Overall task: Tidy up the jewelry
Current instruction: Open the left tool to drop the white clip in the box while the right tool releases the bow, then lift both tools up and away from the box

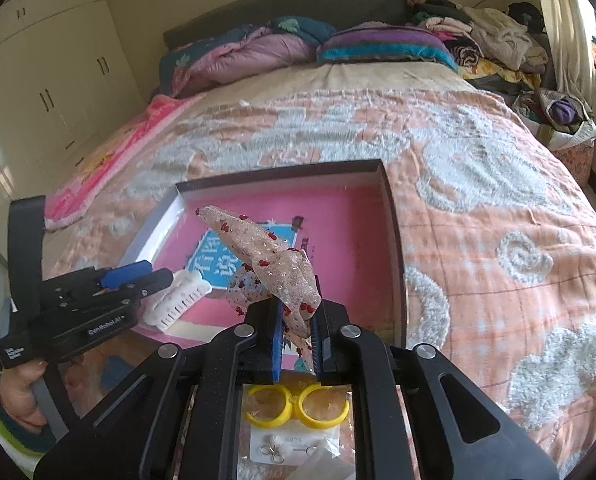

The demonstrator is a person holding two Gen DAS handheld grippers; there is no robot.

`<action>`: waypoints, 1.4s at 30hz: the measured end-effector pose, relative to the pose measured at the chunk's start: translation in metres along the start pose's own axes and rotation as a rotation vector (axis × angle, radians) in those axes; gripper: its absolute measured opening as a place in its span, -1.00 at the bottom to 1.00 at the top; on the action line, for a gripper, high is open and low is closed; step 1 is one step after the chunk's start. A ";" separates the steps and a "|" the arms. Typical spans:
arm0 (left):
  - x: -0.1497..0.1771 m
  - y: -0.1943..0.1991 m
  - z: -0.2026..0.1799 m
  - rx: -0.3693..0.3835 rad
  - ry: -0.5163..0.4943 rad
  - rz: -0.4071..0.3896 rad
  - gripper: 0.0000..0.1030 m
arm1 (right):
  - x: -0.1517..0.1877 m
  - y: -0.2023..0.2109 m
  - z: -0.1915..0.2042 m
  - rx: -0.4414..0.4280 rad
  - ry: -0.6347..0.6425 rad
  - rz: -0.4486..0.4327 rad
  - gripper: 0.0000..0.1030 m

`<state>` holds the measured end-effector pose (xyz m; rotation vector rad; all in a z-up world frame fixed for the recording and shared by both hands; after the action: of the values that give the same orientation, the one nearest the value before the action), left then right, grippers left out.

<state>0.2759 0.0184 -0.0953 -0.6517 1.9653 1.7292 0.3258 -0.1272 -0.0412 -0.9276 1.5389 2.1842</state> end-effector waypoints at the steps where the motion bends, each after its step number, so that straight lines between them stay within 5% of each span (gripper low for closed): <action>1: 0.000 0.000 0.001 -0.001 0.001 0.000 -0.45 | 0.001 -0.002 0.000 0.003 0.002 0.006 -0.73; 6: 0.001 0.007 0.005 -0.001 0.012 -0.008 -0.42 | 0.002 -0.002 0.001 0.015 0.002 0.003 -0.21; 15: 0.001 0.021 0.004 0.001 0.011 -0.026 -0.24 | 0.005 0.038 -0.001 0.030 -0.030 -0.077 0.25; 23: 0.000 0.048 -0.003 -0.002 0.028 -0.063 0.34 | 0.008 0.077 -0.005 0.020 -0.076 -0.146 0.66; 25: 0.000 0.058 -0.005 -0.001 0.035 -0.079 0.61 | 0.008 0.086 -0.005 0.007 -0.084 -0.159 0.70; 30: -0.001 0.084 -0.012 0.001 0.035 -0.120 0.79 | 0.010 0.110 0.000 0.023 -0.067 -0.195 0.74; 42: 0.006 0.137 -0.029 0.026 0.020 -0.205 0.80 | 0.015 0.173 0.017 0.045 -0.017 -0.300 0.75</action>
<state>0.1868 0.0037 0.0122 -0.8330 1.8598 1.5771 0.2079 -0.1779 0.0771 -1.0468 1.3371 1.9341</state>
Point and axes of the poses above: each gripper's, at about its wrist camera, not at the fingertips, and y roughly against the way its jaws point, z to its left, x to its underside, the point moved 2 cm from there along -y, roughly the way its jaws point, and after that the axes turned 2 degrees about y, right-handed, at the moved point
